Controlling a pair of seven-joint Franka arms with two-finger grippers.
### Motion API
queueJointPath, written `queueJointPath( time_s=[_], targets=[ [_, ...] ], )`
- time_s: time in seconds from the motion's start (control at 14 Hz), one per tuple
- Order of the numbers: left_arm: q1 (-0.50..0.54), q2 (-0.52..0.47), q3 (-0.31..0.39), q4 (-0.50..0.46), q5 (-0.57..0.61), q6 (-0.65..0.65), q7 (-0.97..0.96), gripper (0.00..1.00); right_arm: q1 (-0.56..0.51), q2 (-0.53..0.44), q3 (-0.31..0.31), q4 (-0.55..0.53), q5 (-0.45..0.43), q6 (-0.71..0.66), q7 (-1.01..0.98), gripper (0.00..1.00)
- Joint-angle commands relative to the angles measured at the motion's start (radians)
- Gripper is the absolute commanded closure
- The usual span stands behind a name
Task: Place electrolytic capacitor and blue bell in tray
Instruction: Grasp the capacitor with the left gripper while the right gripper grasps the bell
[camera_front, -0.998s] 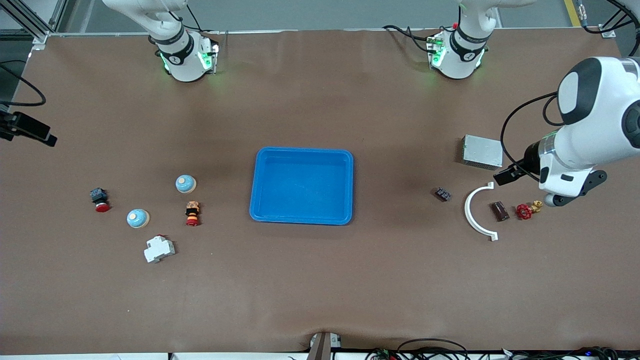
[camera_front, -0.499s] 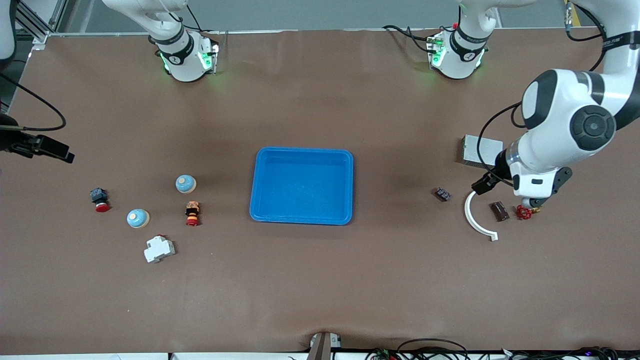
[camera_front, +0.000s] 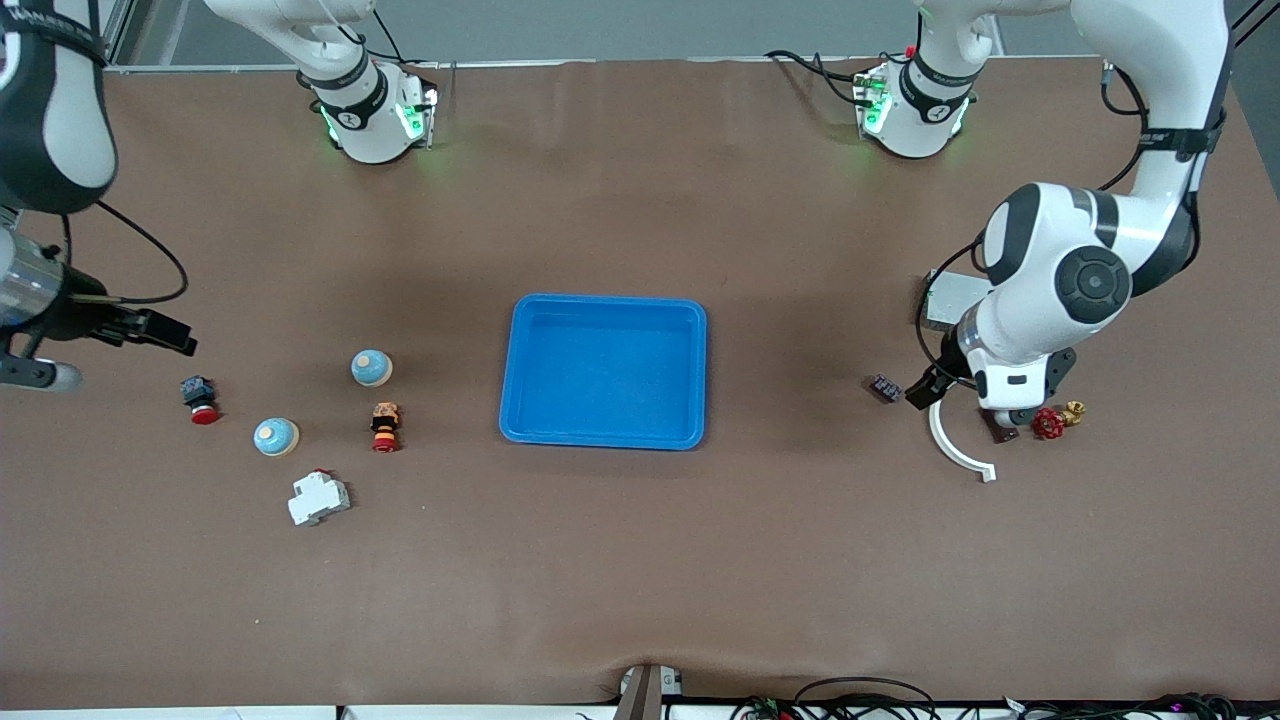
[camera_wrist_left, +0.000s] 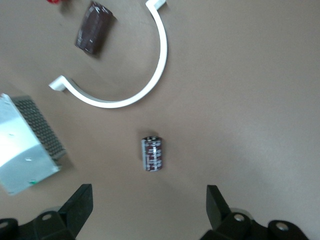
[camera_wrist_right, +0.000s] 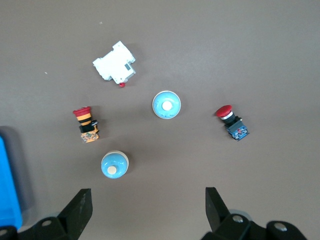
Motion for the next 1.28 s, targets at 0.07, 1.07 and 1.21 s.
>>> queueJointPath(
  time_s=[0.07, 1.07, 1.21],
  targets=[
    [0.004, 0.058, -0.026, -0.073, -0.002, 0.142, -0.056, 0.0, -0.009, -0.021, 0.007, -0.175, 0.011, 0.165, -0.002, 0.0],
    [0.013, 0.193, -0.015, -0.128, 0.001, 0.34, -0.058, 0.29, -0.055, 0.385, 0.006, -0.134, 0.083, 0.638, -0.167, 0.0],
    [0.013, 0.205, -0.014, -0.127, 0.001, 0.34, -0.055, 0.52, -0.054, 0.441, 0.006, -0.128, 0.089, 0.697, -0.166, 0.0]
  ],
)
